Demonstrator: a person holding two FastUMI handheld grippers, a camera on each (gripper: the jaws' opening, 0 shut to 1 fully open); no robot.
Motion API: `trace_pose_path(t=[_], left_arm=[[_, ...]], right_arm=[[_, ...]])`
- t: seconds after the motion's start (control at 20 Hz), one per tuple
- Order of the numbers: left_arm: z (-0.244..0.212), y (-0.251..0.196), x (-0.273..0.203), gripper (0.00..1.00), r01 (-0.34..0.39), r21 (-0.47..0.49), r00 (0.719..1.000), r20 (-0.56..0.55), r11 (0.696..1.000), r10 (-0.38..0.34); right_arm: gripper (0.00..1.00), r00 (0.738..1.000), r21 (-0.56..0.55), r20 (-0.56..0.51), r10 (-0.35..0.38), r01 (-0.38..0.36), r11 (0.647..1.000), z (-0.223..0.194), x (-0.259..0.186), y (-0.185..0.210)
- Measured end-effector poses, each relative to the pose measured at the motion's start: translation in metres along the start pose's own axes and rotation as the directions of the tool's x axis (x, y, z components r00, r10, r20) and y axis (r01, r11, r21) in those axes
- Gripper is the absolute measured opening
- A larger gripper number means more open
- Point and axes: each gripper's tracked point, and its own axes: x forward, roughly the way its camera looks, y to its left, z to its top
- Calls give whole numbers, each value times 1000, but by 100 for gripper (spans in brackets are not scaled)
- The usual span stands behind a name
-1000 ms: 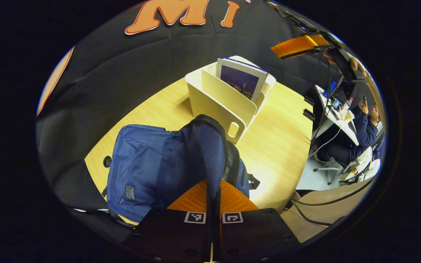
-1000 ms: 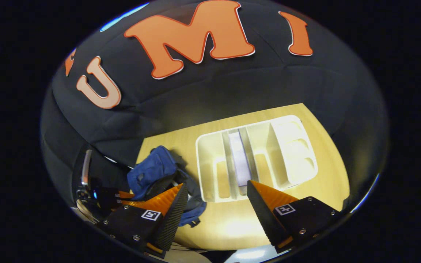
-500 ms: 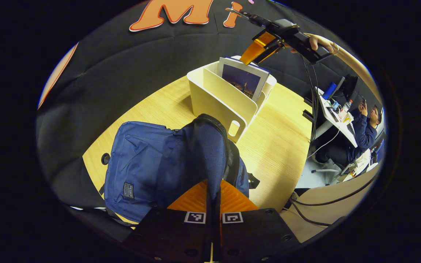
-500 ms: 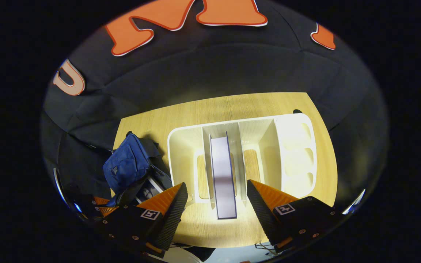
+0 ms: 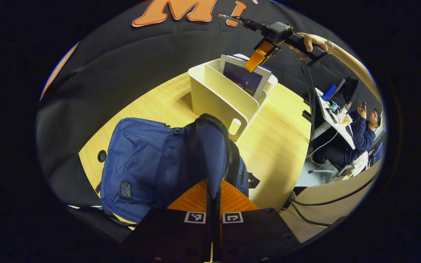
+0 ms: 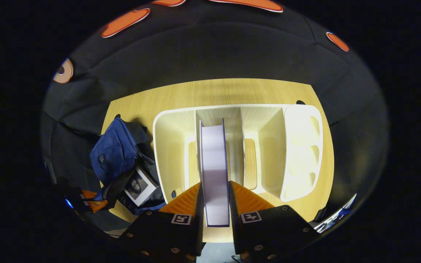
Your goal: Open the schoolbag, grab two books from the bookshelf and put them into the schoolbag.
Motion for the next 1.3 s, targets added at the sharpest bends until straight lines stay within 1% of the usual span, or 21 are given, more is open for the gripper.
trace_pose_path(t=[0.05,0.1,0.3,0.45,0.55,0.65,0.7,0.8,0.95,1.15,1.25,1.3], left_arm=[[0,0,1,2,1,0,1000,0,1000,-1],[0,0,1,2,2,-1,1000,-1,1000,-2],[-1,1,2,2,0,-5,1000,-3,1000,-1],[-1,2,2,2,-3,-10,1000,-3,1000,3],[-2,2,2,2,-5,-17,1000,-4,1000,5],[-1,1,3,2,-5,-21,1000,-3,1000,5],[-1,1,3,2,-5,-20,1000,-1,1000,5],[0,0,3,2,-4,-20,1000,-1,1000,4],[1,-1,4,2,-4,-14,1000,-4,1000,4],[1,1,4,2,-4,-12,1000,-7,1000,4],[1,2,4,2,-5,-13,1000,-7,1000,5],[1,3,4,2,-7,-13,1000,-9,1000,7]], right_arm=[[30,1000,-3,1,1,-1,1000,-1,1,1],[29,1000,-6,3,2,-2,1000,0,1,1],[27,1000,26,15,6,-6,1000,4,-3,0],[26,998,78,56,31,-35,996,8,-15,-3],[26,995,100,98,36,-46,994,11,-38,-12],[27,990,130,140,25,-43,991,13,-64,-26],[26,984,146,171,41,-66,987,14,-80,-28],[26,971,187,230,65,-110,976,15,-118,-32],[26,940,210,329,87,-163,964,9,-168,-38],[26,884,218,440,157,-274,937,-17,-225,-23],[26,853,228,484,194,-337,913,-37,-239,-14],[26,839,239,498,218,-375,896,-48,-242,-7]])
